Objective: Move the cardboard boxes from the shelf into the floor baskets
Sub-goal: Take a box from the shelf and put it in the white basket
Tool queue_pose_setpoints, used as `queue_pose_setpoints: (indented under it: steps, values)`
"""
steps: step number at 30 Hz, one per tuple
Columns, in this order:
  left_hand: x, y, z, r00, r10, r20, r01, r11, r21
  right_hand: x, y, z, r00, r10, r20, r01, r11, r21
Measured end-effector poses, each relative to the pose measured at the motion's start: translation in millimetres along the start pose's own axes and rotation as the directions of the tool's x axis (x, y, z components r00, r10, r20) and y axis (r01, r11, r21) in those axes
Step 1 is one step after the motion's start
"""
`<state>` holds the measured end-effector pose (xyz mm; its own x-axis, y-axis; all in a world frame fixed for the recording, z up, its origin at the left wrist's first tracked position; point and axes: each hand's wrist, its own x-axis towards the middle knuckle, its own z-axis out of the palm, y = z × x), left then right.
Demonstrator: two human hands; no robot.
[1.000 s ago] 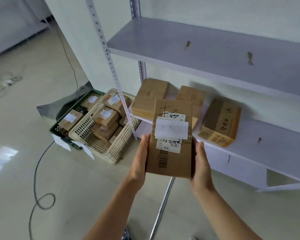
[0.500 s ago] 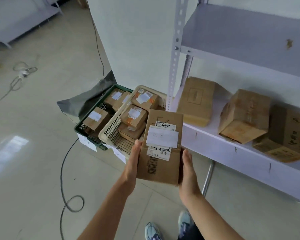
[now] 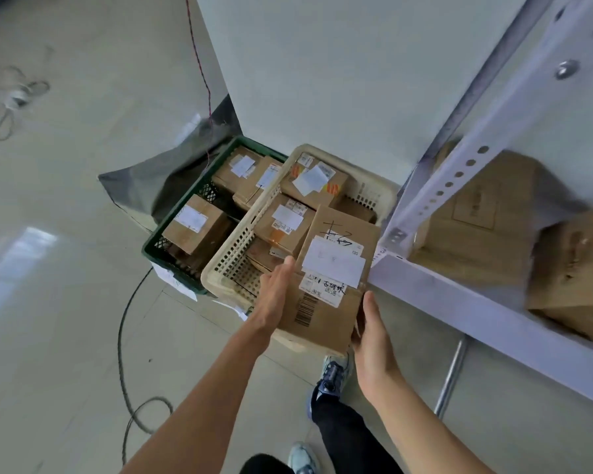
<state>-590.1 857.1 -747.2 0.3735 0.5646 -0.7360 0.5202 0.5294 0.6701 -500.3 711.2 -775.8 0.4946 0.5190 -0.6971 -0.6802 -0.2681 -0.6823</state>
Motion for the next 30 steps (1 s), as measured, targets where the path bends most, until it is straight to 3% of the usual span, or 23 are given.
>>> queue_pose_setpoints:
  steps: [4,10,17,23,27,30]
  values:
    - [76.4,-3.9,-6.6,0.999,-0.01,0.038,0.007,0.997,0.079,67.3,1.9,16.3,0.992,0.07,-0.109,-0.072,0.997,-0.011]
    - [182.7,-8.2,-2.9,0.974,-0.022,0.225,-0.024,0.98,0.199,179.0,27.6,32.3,0.965,0.11,-0.237,-0.093,0.992,0.079]
    - [324.4,-32.9,18.4,0.927,-0.051,0.371,-0.04,0.971,0.235,305.7,66.1,27.9,0.903,0.091,-0.42,-0.043,0.991,0.123]
    - [355.4,-55.2,29.6,0.882,-0.188,0.431,0.058,0.953,0.298,334.0,100.2,10.6,0.851,0.081,-0.518,-0.007,0.99,0.143]
    - [350.0,-63.2,16.8,0.872,-0.15,0.467,0.04,0.971,0.237,324.5,114.2,21.0,0.851,0.08,-0.519,-0.011,0.991,0.136]
    - [356.5,-59.2,21.5,0.884,-0.122,0.452,-0.028,0.95,0.311,322.3,117.6,27.2,0.848,0.094,-0.521,0.009,0.981,0.192]
